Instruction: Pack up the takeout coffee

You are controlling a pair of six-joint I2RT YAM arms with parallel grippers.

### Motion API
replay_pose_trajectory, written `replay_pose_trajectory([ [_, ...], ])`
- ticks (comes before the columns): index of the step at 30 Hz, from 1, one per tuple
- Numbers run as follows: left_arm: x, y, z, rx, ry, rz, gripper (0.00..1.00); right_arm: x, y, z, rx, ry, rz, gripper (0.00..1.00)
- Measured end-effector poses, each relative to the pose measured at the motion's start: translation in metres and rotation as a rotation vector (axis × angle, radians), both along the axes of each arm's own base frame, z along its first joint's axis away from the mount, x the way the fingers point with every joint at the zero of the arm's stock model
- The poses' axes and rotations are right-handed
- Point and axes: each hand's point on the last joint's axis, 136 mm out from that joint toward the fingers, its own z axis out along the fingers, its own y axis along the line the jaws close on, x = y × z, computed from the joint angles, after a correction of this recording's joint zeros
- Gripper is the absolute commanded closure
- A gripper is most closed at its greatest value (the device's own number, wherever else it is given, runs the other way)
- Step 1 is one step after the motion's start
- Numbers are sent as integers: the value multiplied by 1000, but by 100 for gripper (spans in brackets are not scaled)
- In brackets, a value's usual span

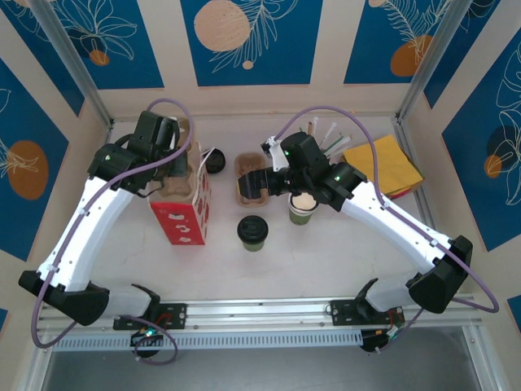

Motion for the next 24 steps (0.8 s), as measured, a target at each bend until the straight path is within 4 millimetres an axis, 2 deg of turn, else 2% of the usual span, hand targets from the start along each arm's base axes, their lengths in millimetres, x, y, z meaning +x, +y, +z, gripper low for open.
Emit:
replay_pose_trajectory([
  [8, 11, 1, -2, 32, -17, 8, 71, 0, 0, 0, -2, -2, 1, 1],
  [12, 12, 2, -10, 48, -5, 11, 71, 1, 0, -1, -3, 0, 0, 1],
  [18, 7, 5, -24, 61, 22, 11, 71, 2, -1, -2, -4, 3, -2, 1],
  [24, -4, 10, -29, 54, 24, 14, 71, 3, 1, -6, -10, 13, 1, 1],
])
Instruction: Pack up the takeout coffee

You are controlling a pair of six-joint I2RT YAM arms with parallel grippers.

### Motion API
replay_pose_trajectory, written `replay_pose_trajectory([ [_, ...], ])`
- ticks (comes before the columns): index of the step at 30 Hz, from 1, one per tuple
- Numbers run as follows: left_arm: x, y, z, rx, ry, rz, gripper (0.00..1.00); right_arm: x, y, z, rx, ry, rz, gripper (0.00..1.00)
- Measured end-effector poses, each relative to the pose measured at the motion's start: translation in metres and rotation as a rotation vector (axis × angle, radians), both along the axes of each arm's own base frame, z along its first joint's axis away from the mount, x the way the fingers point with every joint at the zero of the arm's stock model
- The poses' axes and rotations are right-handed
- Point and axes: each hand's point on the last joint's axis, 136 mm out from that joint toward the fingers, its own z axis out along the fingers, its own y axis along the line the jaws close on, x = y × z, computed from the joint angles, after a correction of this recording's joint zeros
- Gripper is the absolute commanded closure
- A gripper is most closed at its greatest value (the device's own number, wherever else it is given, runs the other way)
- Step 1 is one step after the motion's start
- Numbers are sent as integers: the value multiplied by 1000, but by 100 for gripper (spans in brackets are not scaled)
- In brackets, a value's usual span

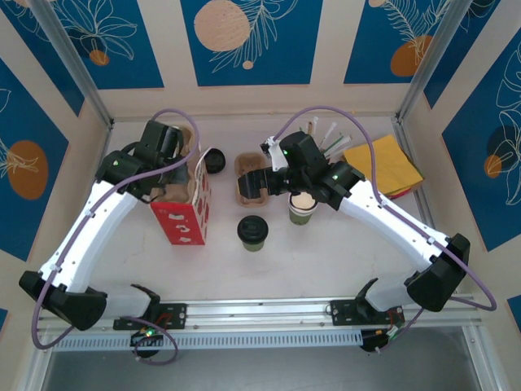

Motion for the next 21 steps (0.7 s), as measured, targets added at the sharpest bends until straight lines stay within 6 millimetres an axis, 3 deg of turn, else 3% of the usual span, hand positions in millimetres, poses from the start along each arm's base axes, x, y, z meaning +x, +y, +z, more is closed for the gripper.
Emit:
replay_pose_trajectory([
  [21, -10, 2, -43, 3, 73, 14, 72, 1, 0, -2, -4, 3, 1, 1],
])
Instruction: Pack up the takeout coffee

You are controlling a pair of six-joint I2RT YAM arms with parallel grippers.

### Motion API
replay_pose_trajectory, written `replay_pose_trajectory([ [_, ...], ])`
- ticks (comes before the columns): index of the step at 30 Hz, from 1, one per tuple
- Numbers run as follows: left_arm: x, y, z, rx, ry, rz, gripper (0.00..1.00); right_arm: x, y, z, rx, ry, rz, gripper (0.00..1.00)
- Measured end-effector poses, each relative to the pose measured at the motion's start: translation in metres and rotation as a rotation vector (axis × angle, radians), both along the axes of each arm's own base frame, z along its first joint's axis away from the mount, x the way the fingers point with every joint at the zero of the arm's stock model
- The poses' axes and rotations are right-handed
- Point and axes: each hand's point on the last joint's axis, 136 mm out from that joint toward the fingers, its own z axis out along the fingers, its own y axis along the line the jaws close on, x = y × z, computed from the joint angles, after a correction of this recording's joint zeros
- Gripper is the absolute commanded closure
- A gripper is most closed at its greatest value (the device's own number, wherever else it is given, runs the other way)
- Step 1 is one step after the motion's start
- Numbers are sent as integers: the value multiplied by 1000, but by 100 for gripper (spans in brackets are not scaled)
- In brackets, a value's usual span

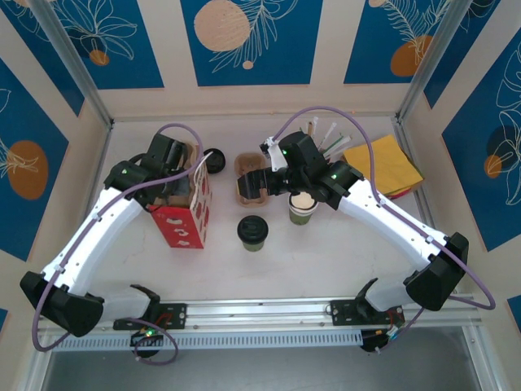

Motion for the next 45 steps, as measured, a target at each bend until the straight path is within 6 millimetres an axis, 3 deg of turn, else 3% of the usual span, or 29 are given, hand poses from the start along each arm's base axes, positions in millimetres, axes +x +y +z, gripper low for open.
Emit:
replay_pose_trajectory([
  [14, -5, 2, -23, 10, 47, 10, 72, 0, 0, 0, 2, 2, 0, 1],
  [27, -7, 1, -28, 4, 59, 12, 72, 2, -2, 0, 2, 2, -5, 1],
  [34, -13, 4, -45, 15, 85, 12, 72, 2, -2, 0, 2, 2, -7, 1],
  [45, -15, 2, -46, 9, 123, 17, 72, 3, -3, -1, 2, 4, -9, 1],
])
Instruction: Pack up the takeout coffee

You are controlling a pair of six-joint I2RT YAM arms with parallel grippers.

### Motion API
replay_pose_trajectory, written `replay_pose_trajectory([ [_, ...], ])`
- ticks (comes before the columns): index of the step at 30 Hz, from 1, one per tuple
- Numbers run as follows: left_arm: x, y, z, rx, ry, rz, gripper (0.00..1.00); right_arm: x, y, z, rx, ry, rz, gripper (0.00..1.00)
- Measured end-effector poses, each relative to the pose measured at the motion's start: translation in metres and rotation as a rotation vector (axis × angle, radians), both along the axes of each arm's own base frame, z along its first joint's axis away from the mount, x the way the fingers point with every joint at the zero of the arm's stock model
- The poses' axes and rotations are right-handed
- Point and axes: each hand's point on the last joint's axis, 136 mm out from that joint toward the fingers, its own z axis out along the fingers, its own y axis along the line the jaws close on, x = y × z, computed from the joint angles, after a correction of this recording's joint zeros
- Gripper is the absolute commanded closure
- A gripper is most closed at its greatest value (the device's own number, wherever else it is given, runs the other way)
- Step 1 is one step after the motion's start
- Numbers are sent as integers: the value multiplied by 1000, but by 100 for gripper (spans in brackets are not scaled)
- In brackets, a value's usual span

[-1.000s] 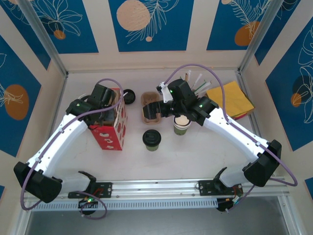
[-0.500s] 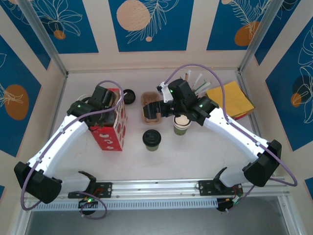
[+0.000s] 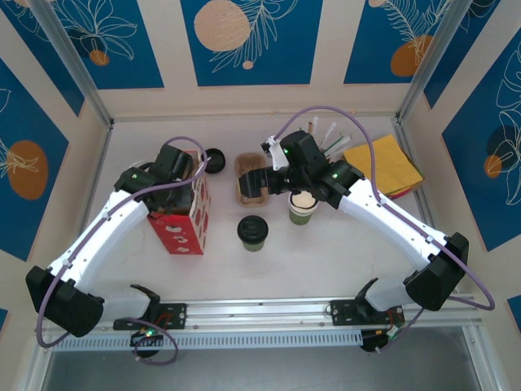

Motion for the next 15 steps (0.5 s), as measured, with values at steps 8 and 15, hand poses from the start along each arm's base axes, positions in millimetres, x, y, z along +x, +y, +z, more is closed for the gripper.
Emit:
replay_pose_trajectory([
  [8, -3, -1, -6, 23, 87, 0, 72, 0, -1, -3, -5, 6, -3, 1],
  [15, -5, 2, -4, 33, 137, 4, 72, 1, -1, -4, -4, 5, -4, 1],
])
